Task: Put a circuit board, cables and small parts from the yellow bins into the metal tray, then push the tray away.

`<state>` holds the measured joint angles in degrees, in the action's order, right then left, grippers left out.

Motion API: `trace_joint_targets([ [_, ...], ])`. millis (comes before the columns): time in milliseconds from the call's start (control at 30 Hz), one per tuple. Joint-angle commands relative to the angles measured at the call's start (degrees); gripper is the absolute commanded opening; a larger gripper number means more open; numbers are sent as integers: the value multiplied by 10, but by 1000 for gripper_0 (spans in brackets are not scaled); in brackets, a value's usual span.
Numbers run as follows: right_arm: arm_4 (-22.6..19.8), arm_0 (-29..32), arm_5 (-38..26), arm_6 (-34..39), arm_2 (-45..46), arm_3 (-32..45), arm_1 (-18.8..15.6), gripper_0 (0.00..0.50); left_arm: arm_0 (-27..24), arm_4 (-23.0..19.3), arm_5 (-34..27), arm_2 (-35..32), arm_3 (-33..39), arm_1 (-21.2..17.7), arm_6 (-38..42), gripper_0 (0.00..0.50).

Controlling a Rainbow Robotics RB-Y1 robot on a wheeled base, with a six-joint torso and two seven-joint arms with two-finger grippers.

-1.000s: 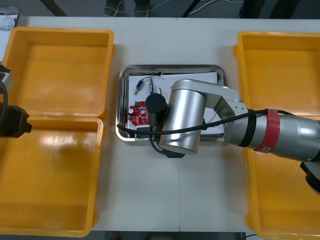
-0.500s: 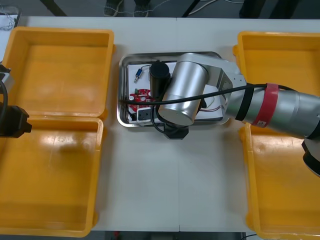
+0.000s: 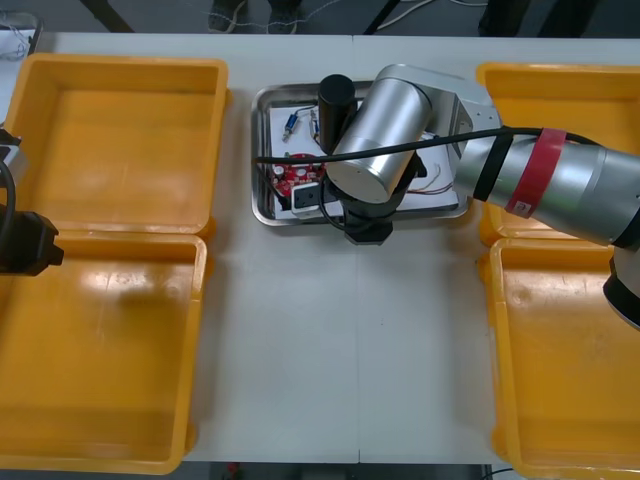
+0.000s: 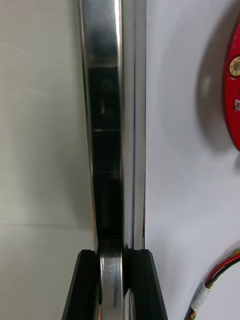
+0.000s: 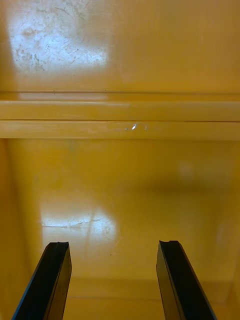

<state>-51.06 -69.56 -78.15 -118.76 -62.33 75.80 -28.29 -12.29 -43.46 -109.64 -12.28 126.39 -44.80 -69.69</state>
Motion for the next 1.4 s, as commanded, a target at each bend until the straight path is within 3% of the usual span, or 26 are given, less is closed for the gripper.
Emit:
trace_joint_targets([
  [33, -6, -41, 11, -18, 16, -37, 5, 0, 9, -4, -4, -15, 18, -25, -26, 500],
  [400, -33, -69, 51, -32, 25, -103, 24, 0, 9, -4, -4, -15, 18, -25, -26, 500],
  [933, -33, -111, 67, -64, 25, -169, 56, 0, 9, -4, -4, -15, 18, -25, -26, 500],
  [1400, -30, -118, 128, -95, 25, -215, 66, 0, 9, -4, -4, -15, 18, -25, -26, 500],
])
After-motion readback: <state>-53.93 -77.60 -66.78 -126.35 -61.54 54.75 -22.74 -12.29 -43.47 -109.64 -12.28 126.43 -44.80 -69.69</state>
